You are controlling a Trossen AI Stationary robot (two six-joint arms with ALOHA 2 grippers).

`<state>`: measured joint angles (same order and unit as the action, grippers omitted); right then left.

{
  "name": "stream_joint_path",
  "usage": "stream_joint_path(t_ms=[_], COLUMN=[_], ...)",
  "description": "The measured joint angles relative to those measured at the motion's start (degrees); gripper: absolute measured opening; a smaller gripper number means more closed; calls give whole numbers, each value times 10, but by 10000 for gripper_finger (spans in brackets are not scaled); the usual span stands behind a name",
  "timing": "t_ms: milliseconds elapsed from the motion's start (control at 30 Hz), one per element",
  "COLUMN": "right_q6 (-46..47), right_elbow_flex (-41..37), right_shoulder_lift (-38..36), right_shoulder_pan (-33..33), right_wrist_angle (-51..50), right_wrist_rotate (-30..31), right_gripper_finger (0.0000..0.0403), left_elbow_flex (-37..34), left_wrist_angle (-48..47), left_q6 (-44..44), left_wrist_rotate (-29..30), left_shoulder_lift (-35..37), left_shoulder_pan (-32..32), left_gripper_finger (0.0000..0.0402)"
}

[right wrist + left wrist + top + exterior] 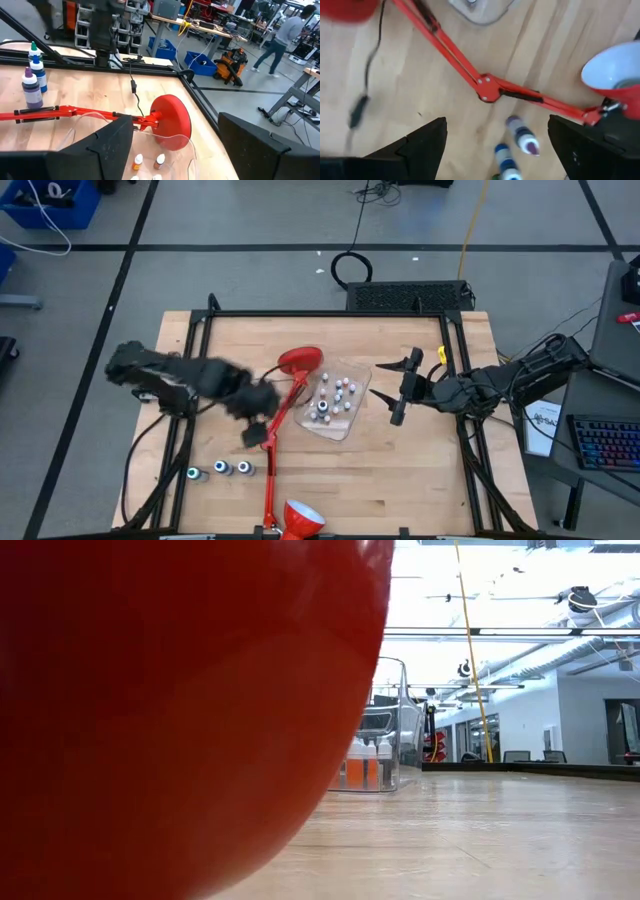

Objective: Pick & Place food coloring
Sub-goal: Put the large purple food coloring bottle into the transparent bin

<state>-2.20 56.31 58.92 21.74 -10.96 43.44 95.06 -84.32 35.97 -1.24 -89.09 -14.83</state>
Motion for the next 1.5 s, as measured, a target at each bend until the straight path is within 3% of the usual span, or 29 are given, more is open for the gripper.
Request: stream_joint_path(t_ms=[167, 367, 667, 1500], right_q6=[0, 12, 20, 26], right_elbow_flex=[0, 0, 0, 0], right_shoulder_lift=[0, 0, 0, 0], right_shoulder_pan=[0, 0, 0, 0], right_wrist_angle=[-1, 0, 0, 0], right_wrist_rotate=[0, 0, -1, -1], right_gripper_finger=[279, 279, 279, 279], left_elbow_flex=[-83, -190, -286, -349], left_wrist_angle=[43, 103, 259, 291], left_q6=[203, 319, 333, 327], left_wrist_rotate=[61, 80, 26, 2], left_shoulder_lift=[42, 36, 14, 13], left_shoulder_pan=[-129, -201, -229, -230], left_gripper_finger=[344, 344, 314, 293])
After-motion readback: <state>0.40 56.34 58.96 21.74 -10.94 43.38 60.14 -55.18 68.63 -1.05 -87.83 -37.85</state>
